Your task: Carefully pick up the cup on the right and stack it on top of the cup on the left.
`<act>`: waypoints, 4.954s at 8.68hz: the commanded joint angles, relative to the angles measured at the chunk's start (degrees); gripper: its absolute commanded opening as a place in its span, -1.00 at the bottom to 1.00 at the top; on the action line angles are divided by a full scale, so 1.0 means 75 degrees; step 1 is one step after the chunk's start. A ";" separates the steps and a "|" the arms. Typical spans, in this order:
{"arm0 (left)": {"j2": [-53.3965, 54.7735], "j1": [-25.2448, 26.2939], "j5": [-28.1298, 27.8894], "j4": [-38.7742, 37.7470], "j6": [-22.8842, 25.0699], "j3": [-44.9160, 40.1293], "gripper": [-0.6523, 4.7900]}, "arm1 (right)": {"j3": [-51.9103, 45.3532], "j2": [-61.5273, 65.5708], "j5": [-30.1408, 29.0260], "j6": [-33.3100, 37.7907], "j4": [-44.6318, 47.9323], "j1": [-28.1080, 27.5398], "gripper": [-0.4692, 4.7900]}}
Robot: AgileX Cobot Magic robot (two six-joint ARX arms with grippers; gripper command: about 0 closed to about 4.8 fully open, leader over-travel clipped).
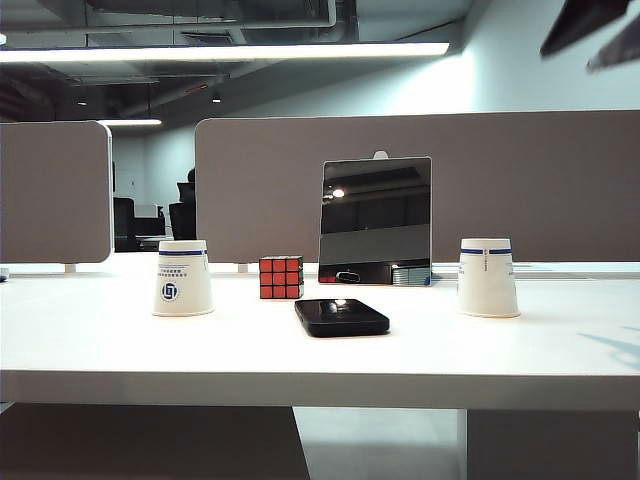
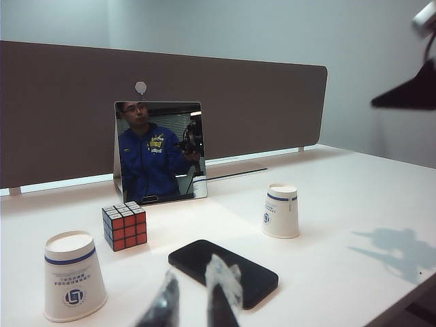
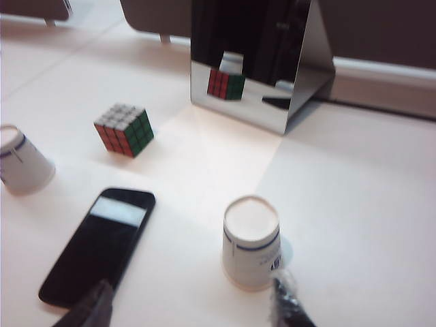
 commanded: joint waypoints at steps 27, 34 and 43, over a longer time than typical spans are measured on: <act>0.0003 -0.0003 -0.0052 0.0125 -0.0052 0.0015 -0.54 | 0.0032 0.6525 -0.0187 -0.0356 0.7504 0.0236 0.56; 0.0003 -0.0003 -0.0052 0.0125 -0.0052 0.0015 -0.54 | 0.0032 0.6525 -0.0166 -0.0358 0.7440 0.0236 0.33; 0.0003 -0.0003 -0.0050 0.0154 -0.0052 0.0015 -0.54 | 0.0026 0.6525 -0.0172 -0.0356 0.7443 0.0236 0.28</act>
